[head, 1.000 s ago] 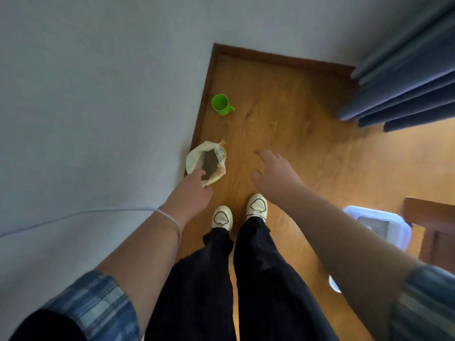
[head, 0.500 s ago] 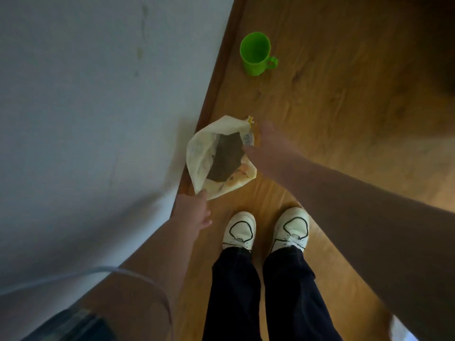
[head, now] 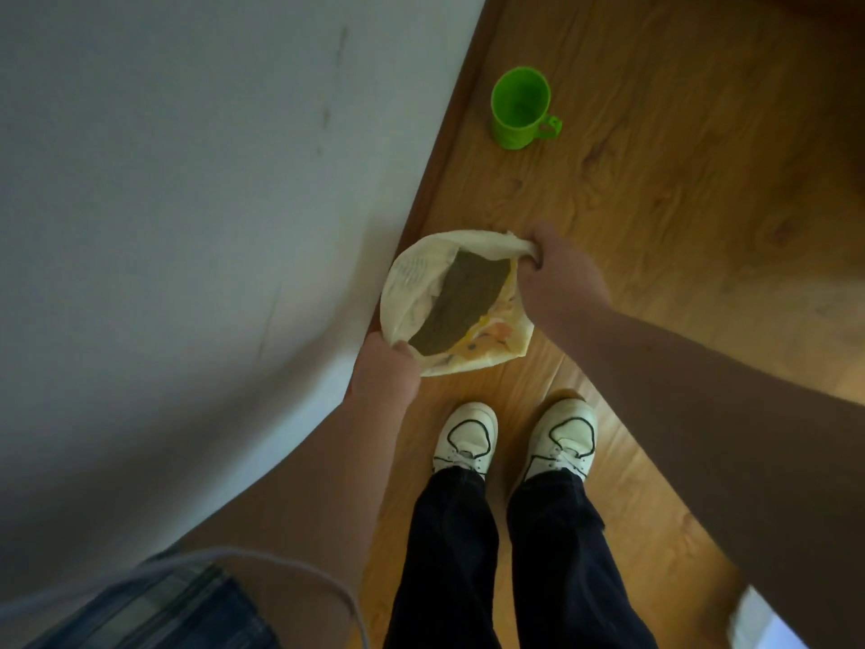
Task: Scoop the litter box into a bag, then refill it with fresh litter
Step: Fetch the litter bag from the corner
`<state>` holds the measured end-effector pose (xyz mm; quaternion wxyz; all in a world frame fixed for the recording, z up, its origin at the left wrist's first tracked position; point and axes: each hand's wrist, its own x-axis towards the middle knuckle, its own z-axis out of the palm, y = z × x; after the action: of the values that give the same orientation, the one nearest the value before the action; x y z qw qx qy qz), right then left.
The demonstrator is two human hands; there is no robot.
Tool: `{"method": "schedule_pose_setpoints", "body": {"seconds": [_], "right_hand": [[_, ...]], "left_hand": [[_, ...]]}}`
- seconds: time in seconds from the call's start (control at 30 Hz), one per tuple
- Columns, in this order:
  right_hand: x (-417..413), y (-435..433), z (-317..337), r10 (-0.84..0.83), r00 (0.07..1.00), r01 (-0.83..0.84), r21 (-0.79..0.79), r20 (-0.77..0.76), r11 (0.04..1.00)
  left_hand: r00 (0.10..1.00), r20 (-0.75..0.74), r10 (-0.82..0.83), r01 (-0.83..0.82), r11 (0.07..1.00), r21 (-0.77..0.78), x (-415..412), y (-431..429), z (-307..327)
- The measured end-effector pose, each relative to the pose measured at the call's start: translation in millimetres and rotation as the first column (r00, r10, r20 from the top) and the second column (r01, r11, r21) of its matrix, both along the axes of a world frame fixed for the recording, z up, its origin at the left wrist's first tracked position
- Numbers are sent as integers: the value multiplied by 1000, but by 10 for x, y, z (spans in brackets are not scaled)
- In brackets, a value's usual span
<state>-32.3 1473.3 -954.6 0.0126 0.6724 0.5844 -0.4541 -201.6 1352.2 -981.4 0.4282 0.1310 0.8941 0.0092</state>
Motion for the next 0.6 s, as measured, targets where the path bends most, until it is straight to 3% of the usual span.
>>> {"method": "schedule_pose_setpoints", "body": {"seconds": [0.17,0.4,0.6], "right_hand": [[265,21,1039,-116,993,116,19,-22,993],[795,-123,3527,-305,950,311,129,-61,942],[1456,-526,5565,-487,865,498,314,-120,808]], "left_hand": [[979,-24,-204,206,969,139,33,209,1049],[894,-108,-435,446,837,319,391,638,3432],[685,-258,-682,711,546,444,946,1008,5412]]}}
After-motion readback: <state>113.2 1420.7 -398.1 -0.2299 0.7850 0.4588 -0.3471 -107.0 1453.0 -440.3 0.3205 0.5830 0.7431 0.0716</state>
